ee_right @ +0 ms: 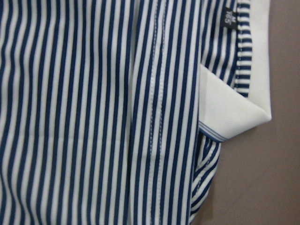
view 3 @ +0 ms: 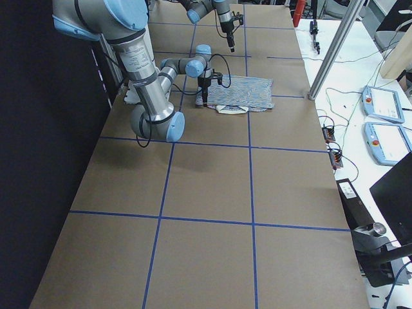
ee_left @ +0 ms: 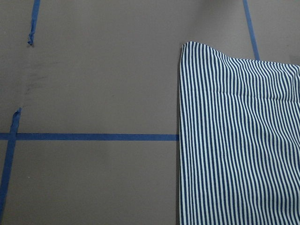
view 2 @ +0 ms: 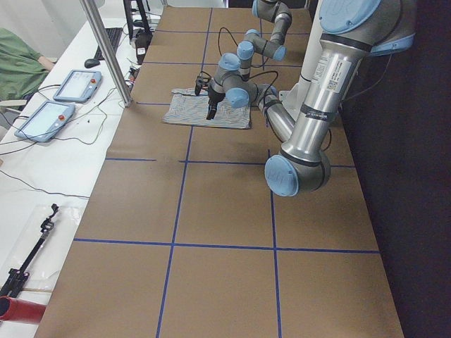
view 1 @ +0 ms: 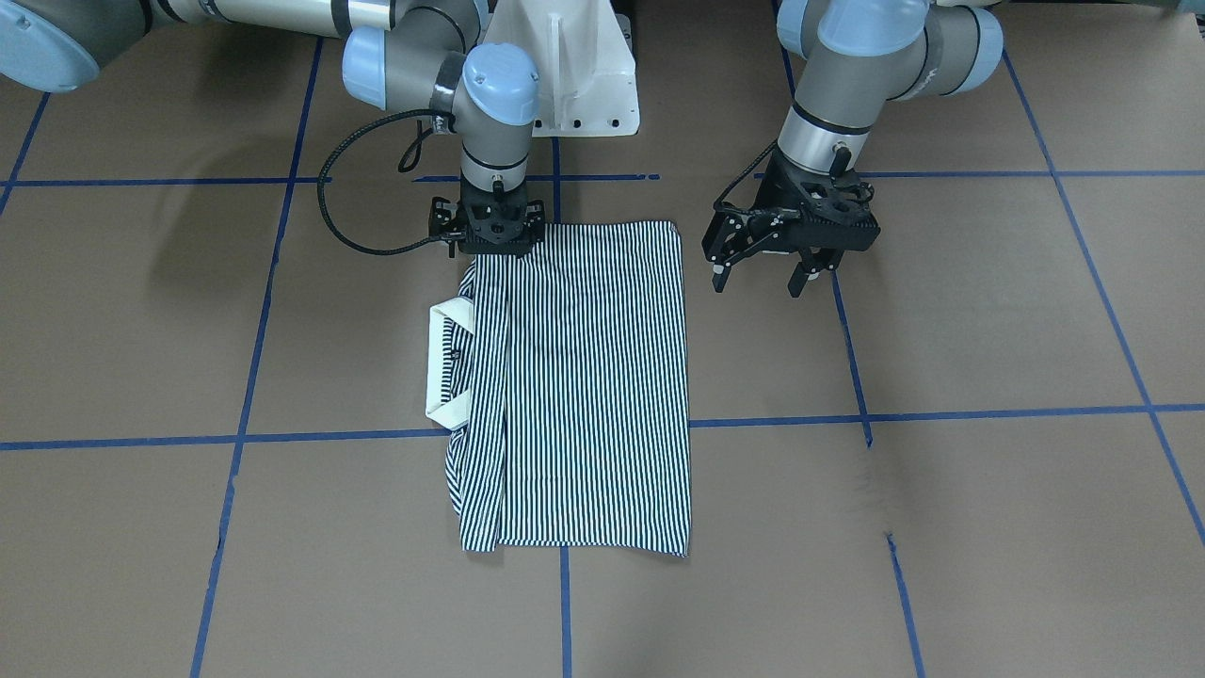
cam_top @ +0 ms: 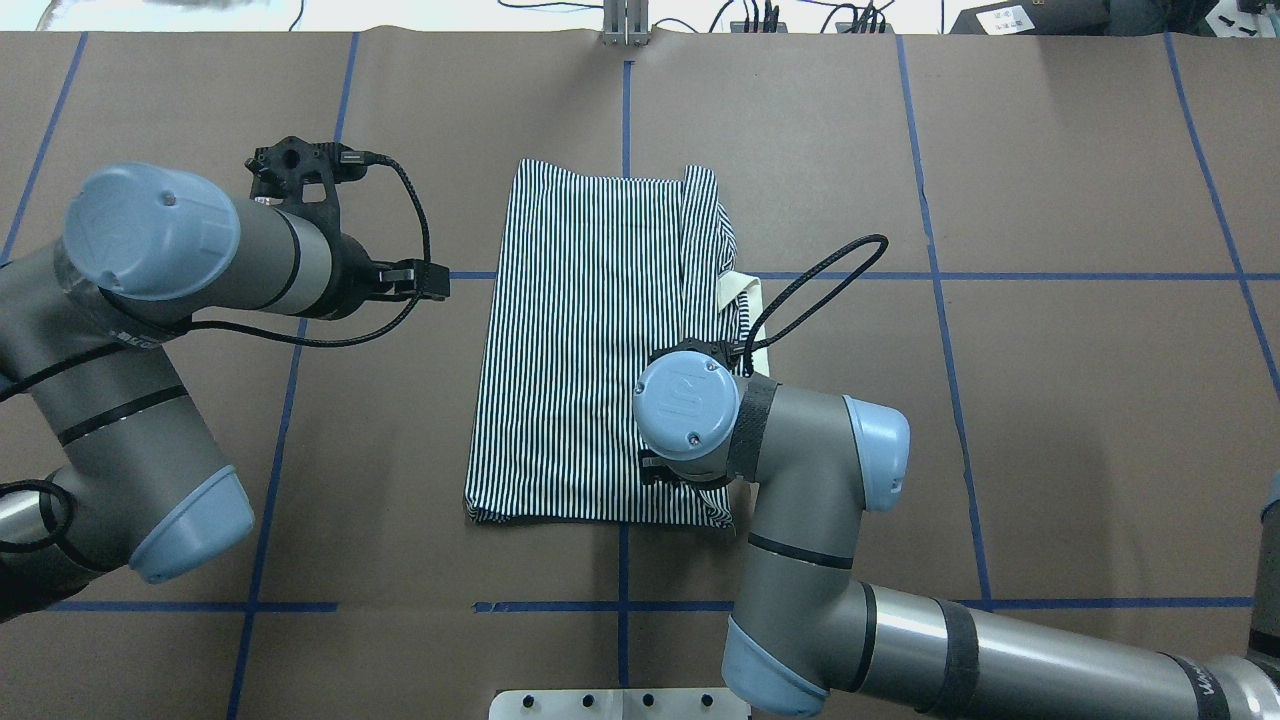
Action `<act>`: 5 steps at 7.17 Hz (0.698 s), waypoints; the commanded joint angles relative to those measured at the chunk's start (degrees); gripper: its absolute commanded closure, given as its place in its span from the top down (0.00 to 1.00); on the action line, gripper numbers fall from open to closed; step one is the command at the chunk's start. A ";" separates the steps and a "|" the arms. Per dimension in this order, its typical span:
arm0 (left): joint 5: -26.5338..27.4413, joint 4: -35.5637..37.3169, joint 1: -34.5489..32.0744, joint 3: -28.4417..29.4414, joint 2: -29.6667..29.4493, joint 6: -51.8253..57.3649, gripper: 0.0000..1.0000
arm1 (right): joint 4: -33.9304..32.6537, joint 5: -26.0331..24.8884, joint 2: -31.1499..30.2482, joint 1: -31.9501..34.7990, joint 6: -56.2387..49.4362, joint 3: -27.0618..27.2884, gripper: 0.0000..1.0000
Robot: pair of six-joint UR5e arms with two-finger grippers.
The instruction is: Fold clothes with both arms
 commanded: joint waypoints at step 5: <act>-0.18 0.00 0.36 0.54 0.06 -0.09 1.00 | -4.36 0.38 -0.39 0.01 -3.20 1.51 1.00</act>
